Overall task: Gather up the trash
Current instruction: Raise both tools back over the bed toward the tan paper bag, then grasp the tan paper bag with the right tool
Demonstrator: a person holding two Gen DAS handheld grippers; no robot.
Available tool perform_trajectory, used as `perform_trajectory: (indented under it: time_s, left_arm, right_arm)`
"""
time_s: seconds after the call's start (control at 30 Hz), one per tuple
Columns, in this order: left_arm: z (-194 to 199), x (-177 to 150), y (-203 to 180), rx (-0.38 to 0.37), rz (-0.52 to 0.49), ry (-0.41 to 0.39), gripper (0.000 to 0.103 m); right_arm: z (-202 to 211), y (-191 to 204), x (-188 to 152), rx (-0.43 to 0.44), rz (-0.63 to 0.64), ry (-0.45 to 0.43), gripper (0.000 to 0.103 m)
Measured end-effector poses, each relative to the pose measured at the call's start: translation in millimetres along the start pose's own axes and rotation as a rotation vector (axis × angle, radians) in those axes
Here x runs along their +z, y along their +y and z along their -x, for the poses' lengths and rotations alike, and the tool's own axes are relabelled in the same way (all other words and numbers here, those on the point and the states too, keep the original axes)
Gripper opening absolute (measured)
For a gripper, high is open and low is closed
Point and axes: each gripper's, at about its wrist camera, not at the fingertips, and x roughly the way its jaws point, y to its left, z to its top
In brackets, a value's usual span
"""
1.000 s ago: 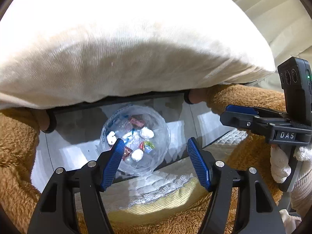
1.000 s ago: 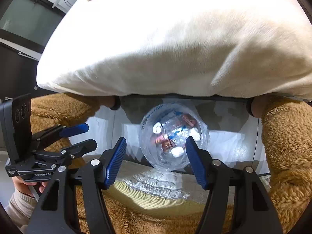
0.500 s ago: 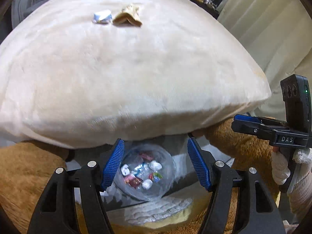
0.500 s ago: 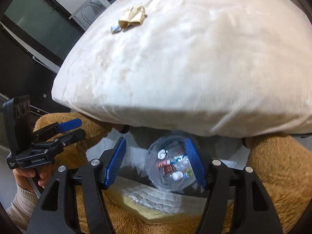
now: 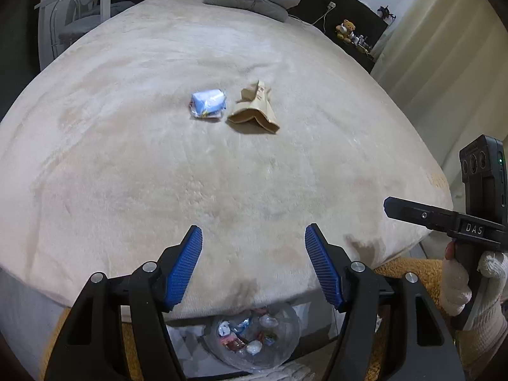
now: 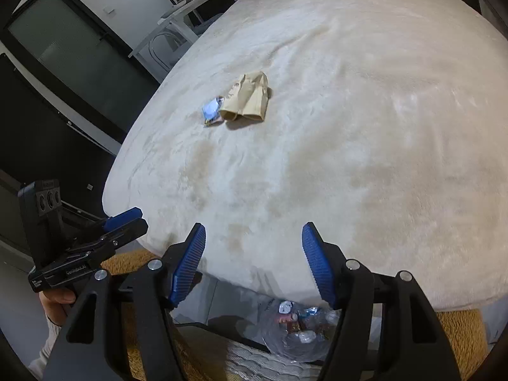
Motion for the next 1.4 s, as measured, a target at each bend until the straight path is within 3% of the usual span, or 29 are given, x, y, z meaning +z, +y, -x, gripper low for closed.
perform_trajectory:
  time_s: [0.27,0.37,0.63,0.9,1.03,1.4]
  left_arm:
    - [-10.8,42.3,22.7,0.001,0.023,-0.038,0.066]
    - [-15.0,53.7,31.1,-0.001,0.033,-0.045,0.066]
    - [-28.2,69.8,49.6,-0.005,0.059,-0.046,0.066]
    - [-35.9,74.4,63.7,-0.006,0.081,-0.04,0.066]
    - [-39.4,73.4,64.2,-0.01,0.077,-0.036,0.066]
    - [-50.6,78.6,64.6,-0.003,0.057,-0.036,0.066]
  right_arm:
    - [-36.6,-0.1,61.0,0.043,-0.05,0.005,0.066]
    - [-52.6,-3.5,81.0,0.047,-0.087,0.005,0.08]
    - [-111.6,-12.7,124.9,0.121,-0.217,0.081,0.08]
    - [-155.1,-18.0,146.0,0.112,-0.241,0.139,0.08]
    - [-160.6,-14.7,148.3,0.086,-0.199,0.144,0.064]
    - [-148.9,-14.2,140.6,0.068,-0.142,0.102,0.054]
